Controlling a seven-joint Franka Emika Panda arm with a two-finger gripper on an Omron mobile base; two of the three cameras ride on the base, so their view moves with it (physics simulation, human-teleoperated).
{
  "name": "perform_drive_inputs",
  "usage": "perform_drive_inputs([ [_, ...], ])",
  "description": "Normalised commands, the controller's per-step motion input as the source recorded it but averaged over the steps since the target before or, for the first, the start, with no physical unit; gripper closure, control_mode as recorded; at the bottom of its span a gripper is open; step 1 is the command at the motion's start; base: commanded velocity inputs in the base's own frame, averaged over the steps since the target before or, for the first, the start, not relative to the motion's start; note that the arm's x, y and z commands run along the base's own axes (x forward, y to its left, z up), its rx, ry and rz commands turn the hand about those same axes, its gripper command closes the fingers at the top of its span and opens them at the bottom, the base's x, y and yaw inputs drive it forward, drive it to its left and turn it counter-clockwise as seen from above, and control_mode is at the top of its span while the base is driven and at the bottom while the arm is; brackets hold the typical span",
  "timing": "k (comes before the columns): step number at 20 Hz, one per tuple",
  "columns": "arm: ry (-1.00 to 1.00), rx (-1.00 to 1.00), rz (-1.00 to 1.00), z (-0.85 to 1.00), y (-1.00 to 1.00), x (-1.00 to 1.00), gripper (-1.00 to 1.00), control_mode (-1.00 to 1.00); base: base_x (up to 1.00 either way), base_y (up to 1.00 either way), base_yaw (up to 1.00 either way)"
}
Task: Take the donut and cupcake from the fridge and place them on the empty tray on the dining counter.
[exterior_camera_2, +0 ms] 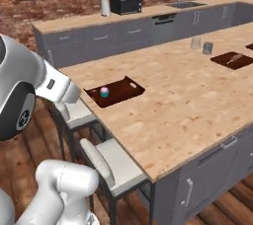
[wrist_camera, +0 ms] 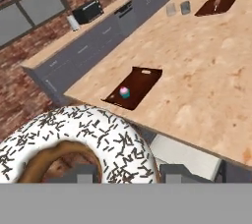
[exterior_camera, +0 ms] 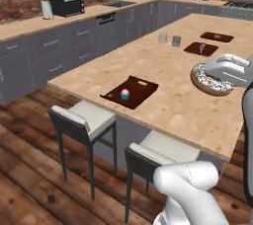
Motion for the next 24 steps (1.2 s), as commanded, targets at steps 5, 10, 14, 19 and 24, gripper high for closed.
perform_drive_inputs([
  [5, 0.00, 0.00, 0.00, 0.00, 0.00, 0.00, 1.00, 1.00, 0.94, 1.00, -0.56],
  [10, 0.00, 0.00, 0.00, 0.00, 0.00, 0.00, 1.00, 1.00, -0.19, 1.00, -0.27],
  [14, 0.00, 0.00, 0.00, 0.00, 0.00, 0.00, 1.00, 1.00, 0.47, 1.00, -0.30],
  [19, 0.00, 0.00, 0.00, 0.00, 0.00, 0.00, 1.00, 1.00, 1.00, 1.00, -0.42],
  [24, 0.00, 0.00, 0.00, 0.00, 0.00, 0.00, 1.00, 1.00, 1.00, 1.00, -0.42],
])
